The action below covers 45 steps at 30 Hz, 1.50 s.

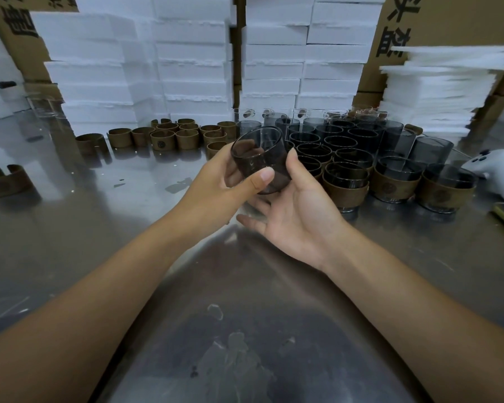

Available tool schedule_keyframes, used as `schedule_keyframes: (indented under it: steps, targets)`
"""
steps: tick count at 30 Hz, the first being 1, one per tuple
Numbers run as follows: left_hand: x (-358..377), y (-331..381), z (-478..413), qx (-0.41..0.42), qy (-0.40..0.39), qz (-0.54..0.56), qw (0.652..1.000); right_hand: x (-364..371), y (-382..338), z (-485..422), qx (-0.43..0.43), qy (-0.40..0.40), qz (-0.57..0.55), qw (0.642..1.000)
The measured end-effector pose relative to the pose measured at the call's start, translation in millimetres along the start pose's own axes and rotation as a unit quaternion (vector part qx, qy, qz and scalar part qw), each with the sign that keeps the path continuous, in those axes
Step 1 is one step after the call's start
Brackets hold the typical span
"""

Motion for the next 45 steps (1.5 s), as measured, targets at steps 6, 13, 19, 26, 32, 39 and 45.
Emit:
schedule_keyframes:
  steps: [6, 13, 19, 26, 32, 39, 45]
  targets:
    - [-1, 4, 1, 0.003, 0.000, -0.014, 1.000, 2, 9, 0, 0.050, 0.013, 0.015, 0.999]
    - [-6, 8, -1, 0.009, -0.006, -0.049, 0.999, -4, 16, 1, 0.090, 0.054, 0.033, 0.994]
    - [-11, 0, -1, 0.005, -0.011, -0.106, 0.994, -14, 18, 4, 0.099, 0.102, 0.032, 0.989]
    - [-11, 3, -1, 0.027, -0.005, -0.137, 0.990, -28, 8, 7, 0.056, 0.172, 0.016, 0.983]
    - [-9, 2, -1, 0.022, -0.004, -0.138, 0.990, -30, -2, 11, -0.008, 0.204, -0.007, 0.979]
    - [-4, 1, 2, 0.003, 0.022, -0.071, 0.997, -23, -5, 9, -0.028, 0.187, -0.004, 0.982]
    - [0, -1, 2, -0.002, 0.033, -0.023, 0.999, -16, 1, 4, 0.000, 0.153, 0.007, 0.988]
Point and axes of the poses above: each hand's wrist, its own z-axis away from the middle knuckle, its own x-axis out of the palm, y = z × x, the point moved 9 cm from there along -z, towards the middle knuckle, and after that the axes turned 11 degrees about x, right-handed, at the moved point
